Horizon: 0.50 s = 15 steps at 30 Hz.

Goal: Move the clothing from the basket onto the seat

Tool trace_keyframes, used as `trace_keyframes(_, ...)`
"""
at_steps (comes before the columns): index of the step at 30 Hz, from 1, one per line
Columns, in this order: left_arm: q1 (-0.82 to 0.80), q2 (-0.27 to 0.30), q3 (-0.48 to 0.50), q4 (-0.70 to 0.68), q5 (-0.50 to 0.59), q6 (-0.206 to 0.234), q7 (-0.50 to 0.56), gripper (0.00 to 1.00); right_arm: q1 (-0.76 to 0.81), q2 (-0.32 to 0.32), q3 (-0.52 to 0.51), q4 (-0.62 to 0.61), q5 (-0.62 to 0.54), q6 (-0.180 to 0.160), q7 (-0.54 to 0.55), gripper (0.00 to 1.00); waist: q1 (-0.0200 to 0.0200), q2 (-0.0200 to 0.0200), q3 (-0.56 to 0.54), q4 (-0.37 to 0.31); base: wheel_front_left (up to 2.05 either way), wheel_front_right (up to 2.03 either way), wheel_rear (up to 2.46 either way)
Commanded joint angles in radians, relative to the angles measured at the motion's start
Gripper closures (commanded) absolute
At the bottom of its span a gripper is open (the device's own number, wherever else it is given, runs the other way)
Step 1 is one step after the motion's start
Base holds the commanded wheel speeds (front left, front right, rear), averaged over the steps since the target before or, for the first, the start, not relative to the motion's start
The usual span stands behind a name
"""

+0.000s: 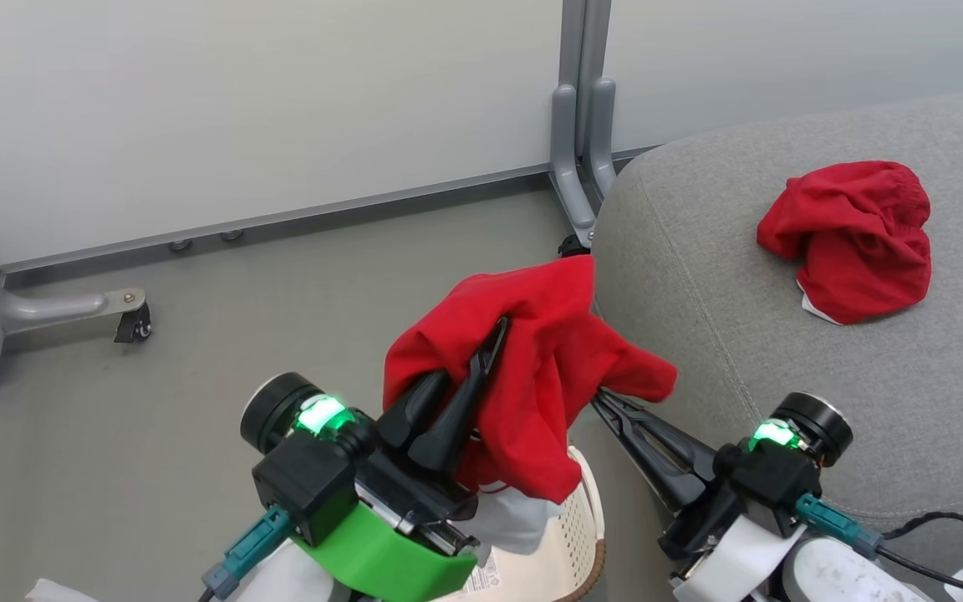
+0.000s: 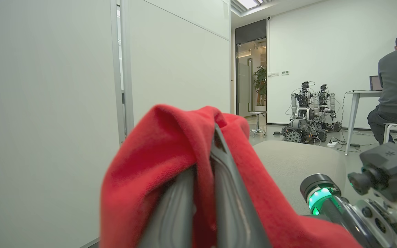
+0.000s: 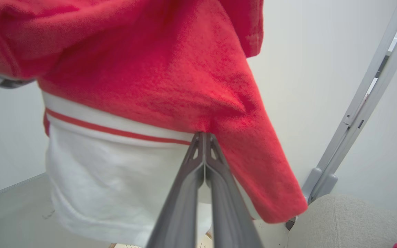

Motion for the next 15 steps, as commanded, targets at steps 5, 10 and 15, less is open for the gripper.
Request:
trace_keyframes(5,0.023,-0.001,0.026,0.006,0.014,-0.003,-0.003,1.0,0.061,0.014,-0.063,-0.041,-0.019,-0.002,0.0,0.0,-0.0001,0.0,-0.005,-0.006,0.0,0.0,0.0)
trace_keyframes(10,0.005,-0.002,0.049,0.006,0.03,-0.003,-0.003,1.0,0.107,0.049,-0.145,-0.065,0.008,-0.002,0.0,0.0,-0.0001,0.0,0.002,-0.011,0.0,0.0,0.0)
trace_keyframes(15,-0.006,-0.004,0.072,0.005,0.041,-0.003,-0.003,1.0,0.162,0.087,-0.242,-0.099,0.007,-0.002,0.0,0.0,-0.0001,0.0,0.008,-0.017,0.0,0.0,0.0)
